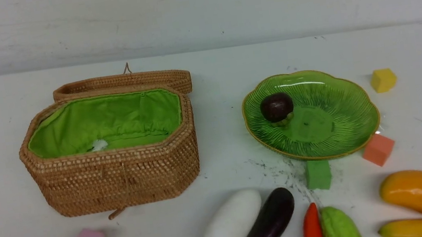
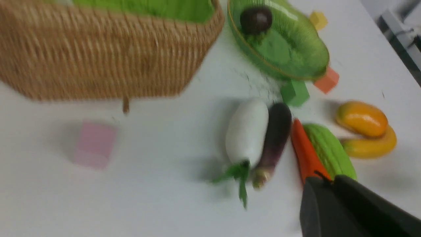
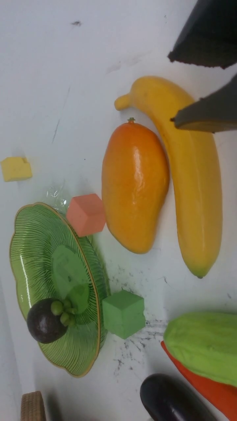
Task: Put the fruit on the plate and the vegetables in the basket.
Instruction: Use the right arm to grab a mango and put it into the right plate
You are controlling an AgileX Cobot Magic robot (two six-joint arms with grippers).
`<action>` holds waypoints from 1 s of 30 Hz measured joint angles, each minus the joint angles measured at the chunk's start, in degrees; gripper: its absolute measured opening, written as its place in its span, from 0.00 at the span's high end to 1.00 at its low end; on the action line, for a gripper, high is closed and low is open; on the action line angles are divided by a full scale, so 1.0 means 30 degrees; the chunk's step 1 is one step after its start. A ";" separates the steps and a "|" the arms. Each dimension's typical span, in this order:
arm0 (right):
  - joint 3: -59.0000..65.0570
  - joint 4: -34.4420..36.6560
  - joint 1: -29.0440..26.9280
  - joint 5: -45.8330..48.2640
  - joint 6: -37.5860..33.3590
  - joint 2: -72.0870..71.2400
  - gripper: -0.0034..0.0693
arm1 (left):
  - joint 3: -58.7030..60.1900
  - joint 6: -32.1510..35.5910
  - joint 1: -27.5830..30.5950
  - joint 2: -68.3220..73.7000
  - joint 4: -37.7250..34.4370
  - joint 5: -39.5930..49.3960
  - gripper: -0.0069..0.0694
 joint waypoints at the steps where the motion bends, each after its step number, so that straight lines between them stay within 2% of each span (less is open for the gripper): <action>1: 0.0000 0.0000 0.0000 0.0000 0.0000 0.0000 0.62 | 0.0140 -0.0008 0.0081 -0.0044 0.0538 -0.0632 0.85; 3: 0.0000 0.0000 0.0000 0.0000 0.0000 0.0000 0.62 | 0.0672 -0.0023 0.0809 -0.0224 0.1526 -0.2467 0.85; 7: 0.0000 0.0000 0.0000 0.0000 0.0000 0.0000 0.62 | 0.2075 0.0073 0.3772 -0.0849 0.2249 -0.5225 0.84; 9: 0.0000 0.0000 0.0000 0.0000 0.0000 0.0000 0.62 | 0.3103 0.0386 0.5861 -0.1183 0.2246 -0.6216 0.84; 10: 0.0000 0.0000 0.0000 0.0000 0.0000 0.0000 0.62 | 0.3452 0.0479 0.6290 -0.1263 0.2246 -0.6361 0.84; 11: 0.0000 0.0000 0.0000 0.0000 0.0000 0.0000 0.62 | 0.4502 0.0958 0.8182 -0.1694 0.2150 -0.6961 0.84; 16: 0.0000 0.0000 0.0000 0.0000 0.0000 0.0000 0.62 | 0.8399 0.1785 1.2484 -0.4985 0.1526 -0.8146 0.83; 17: 0.0000 0.0000 0.0000 0.0000 0.0000 0.0000 0.62 | 0.8561 0.1806 1.2641 -0.5132 0.1451 -0.8197 0.83; 21: 0.0000 0.0000 0.0000 0.0000 0.0000 0.0000 0.62 | 1.1847 0.1881 1.5530 -0.7528 0.0423 -0.8628 0.83; 25: 0.0000 0.0000 0.0000 0.0000 0.0000 0.0000 0.62 | 1.2515 0.2372 1.6153 -0.7742 -0.0207 -0.6743 0.83; 30: 0.0000 0.0018 0.0000 0.0000 0.0000 0.0000 0.62 | 1.2587 0.4358 1.4465 -0.7742 -0.0247 -0.5990 0.82</action>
